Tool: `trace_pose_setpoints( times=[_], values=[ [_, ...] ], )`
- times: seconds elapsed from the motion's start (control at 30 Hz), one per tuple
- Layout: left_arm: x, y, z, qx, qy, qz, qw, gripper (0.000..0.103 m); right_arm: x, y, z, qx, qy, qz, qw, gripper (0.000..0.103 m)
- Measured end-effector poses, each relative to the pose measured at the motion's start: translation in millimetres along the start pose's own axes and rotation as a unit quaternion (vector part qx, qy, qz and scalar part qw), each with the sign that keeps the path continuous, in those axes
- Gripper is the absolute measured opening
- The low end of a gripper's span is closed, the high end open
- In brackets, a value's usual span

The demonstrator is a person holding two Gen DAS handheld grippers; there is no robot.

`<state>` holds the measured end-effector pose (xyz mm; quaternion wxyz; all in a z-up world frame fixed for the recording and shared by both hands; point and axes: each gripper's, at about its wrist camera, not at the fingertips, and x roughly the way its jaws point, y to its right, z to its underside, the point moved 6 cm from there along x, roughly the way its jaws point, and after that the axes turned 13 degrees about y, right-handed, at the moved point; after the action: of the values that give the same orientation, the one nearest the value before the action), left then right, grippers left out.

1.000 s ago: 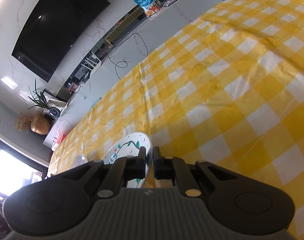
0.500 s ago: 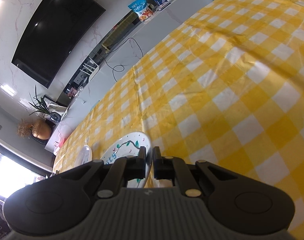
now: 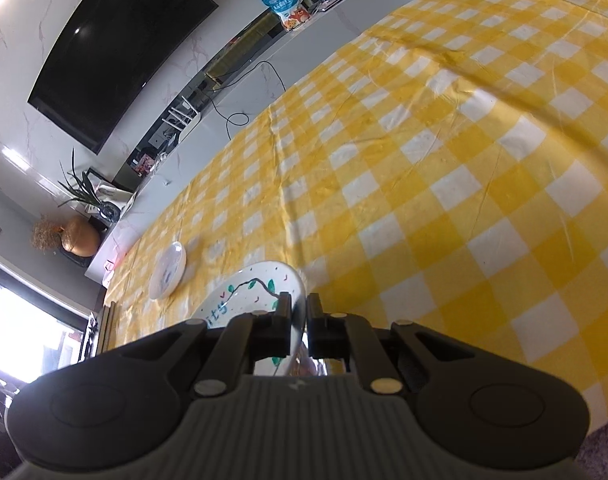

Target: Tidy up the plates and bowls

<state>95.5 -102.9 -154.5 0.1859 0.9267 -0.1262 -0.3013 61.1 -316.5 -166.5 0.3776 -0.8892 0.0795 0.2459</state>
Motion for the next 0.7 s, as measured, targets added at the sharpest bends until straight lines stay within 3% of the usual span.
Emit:
trace_pose_setpoints(
  times=[0.3, 0.7],
  values=[
    [-12.1, -7.7, 12.3, 0.007, -0.006, -0.005, 0.9999, 0.011, -8.4, -0.3, 21.9, -0.022, -0.014, 0.013, 1.0, 0.006],
    [-11.2, -12.4, 21.7, 0.024, -0.01, -0.012, 0.9996, 0.011, -9.0, -14.4, 30.7, -0.097, 0.003, 0.028, 0.995, 0.007]
  ],
)
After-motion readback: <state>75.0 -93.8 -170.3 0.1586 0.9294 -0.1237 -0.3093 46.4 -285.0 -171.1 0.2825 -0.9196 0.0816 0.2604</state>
